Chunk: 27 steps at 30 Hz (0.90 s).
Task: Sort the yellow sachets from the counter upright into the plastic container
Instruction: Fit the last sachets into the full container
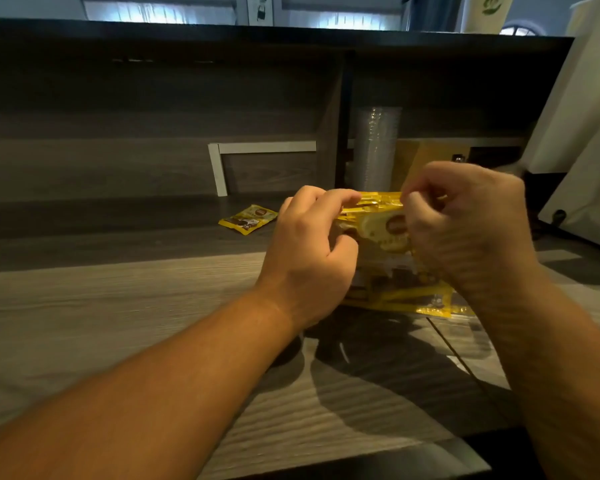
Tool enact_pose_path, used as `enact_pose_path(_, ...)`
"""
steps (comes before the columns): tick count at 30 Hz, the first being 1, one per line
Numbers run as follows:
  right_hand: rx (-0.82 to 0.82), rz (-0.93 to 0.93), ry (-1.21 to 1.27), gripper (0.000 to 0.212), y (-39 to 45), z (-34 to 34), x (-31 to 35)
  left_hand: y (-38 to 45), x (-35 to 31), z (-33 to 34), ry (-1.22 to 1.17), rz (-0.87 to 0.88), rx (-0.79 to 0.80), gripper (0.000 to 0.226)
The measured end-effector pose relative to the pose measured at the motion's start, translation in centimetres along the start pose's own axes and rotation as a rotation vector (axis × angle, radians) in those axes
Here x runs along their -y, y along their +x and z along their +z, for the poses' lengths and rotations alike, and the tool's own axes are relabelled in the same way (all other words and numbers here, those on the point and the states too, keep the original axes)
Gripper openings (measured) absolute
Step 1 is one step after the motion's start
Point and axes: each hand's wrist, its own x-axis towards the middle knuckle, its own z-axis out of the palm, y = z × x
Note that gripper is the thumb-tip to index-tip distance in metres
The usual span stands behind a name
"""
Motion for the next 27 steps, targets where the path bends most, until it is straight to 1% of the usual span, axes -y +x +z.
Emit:
enact_pose_path(2,0.098,0.016,-0.029,0.019,-0.1,0.0,0.2,0.1,0.2,0.0,0.008,-0.005,-0.014,0.045)
enact_pose_path(4,0.203,-0.004,-0.118,0.020,-0.2,0.2,0.4,0.1,0.3,0.0,0.017,0.008,-0.016,0.044)
enact_pose_path(6,0.234,-0.027,-0.156,0.024,-0.1,0.4,0.6,0.2,0.3,-0.1,-0.007,0.002,-0.009,0.042)
enact_pose_path(10,0.259,-0.006,-0.166,0.020,0.1,0.9,0.2,0.3,0.0,-0.3,-0.014,0.005,-0.026,0.041)
enact_pose_path(12,0.238,-0.050,-0.125,0.019,0.1,0.9,-0.1,0.2,-0.2,-0.3,0.002,0.032,-0.033,0.039)
enact_pose_path(14,0.253,-0.062,0.025,0.015,0.3,0.4,-0.2,0.1,0.0,-0.3,0.015,0.038,-0.043,0.035)
enact_pose_path(16,0.340,-0.028,0.155,0.019,0.4,-0.3,-0.2,0.1,0.2,-0.2,0.019,0.026,-0.057,0.031)
enact_pose_path(18,0.436,-0.063,0.104,0.016,0.3,-0.4,-0.3,0.1,0.4,-0.1,0.032,0.027,-0.086,0.030)
enact_pose_path(19,0.445,-0.098,0.056,0.022,0.2,-0.3,-0.3,0.1,0.4,0.0,0.039,0.034,-0.100,0.030)
enact_pose_path(21,0.380,-0.126,0.045,0.038,0.2,-0.2,-0.4,0.1,0.3,0.1,0.045,0.044,-0.113,0.029)
enact_pose_path(23,0.341,-0.148,0.068,0.044,0.2,-0.2,-0.5,0.1,0.4,0.1,0.042,0.039,-0.116,0.028)
enact_pose_path(24,0.355,-0.168,0.049,0.046,0.2,-0.1,-0.5,0.1,0.4,0.1,0.040,0.038,-0.118,0.028)
enact_pose_path(26,0.394,-0.205,0.003,0.042,0.1,0.1,-0.4,0.1,0.5,0.1,0.049,0.046,-0.126,0.028)
enact_pose_path(27,0.388,-0.214,0.001,0.034,0.1,0.1,-0.3,0.2,0.6,0.0,0.057,0.048,-0.130,0.029)
